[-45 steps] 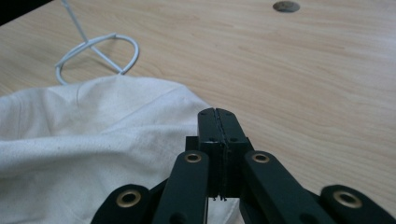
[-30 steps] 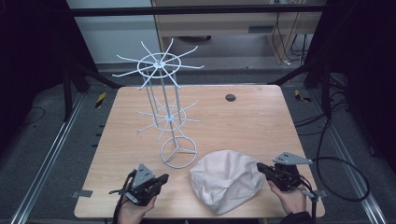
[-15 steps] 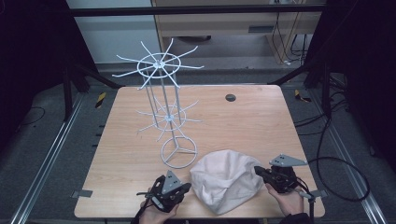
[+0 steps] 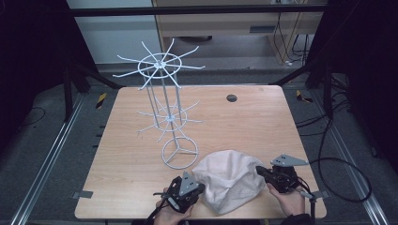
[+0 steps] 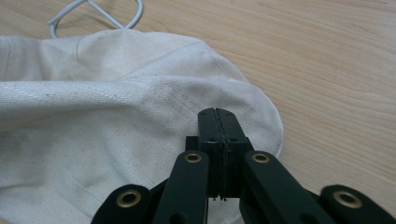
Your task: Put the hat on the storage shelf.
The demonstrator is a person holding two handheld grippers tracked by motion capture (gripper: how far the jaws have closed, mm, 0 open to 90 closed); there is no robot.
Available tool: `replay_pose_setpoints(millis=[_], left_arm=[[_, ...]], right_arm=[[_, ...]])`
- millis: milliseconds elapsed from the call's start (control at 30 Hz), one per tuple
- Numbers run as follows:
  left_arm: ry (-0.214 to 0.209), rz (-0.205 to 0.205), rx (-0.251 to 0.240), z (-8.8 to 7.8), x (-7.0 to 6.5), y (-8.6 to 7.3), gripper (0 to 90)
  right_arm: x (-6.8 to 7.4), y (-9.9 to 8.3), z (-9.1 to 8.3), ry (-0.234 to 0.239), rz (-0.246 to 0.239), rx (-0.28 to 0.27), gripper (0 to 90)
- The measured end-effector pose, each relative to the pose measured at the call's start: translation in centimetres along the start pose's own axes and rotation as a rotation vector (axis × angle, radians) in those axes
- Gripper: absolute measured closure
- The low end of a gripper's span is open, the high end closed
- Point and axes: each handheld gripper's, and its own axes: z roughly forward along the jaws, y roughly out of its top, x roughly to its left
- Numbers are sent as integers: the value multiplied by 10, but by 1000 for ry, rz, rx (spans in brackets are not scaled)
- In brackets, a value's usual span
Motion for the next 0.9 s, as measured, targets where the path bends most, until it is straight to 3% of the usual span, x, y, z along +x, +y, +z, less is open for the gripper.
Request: replay_pose_setpoints(millis=[400,600,800,900], left_arm=[[15,6,-19,23,2,17,899],[4,-29,-50,34,4,24,899],[23,-34,-51,46,10,34,900],[30,-17,-51,46,12,36,900]], right_arm=[[-16,-2,-3,-43,30,-11,900],[-20,-2,-4,-59,46,-18,900],[-25,-3,-5,-74,46,-22,900],[-27,-3,-6,-81,50,-29,900]])
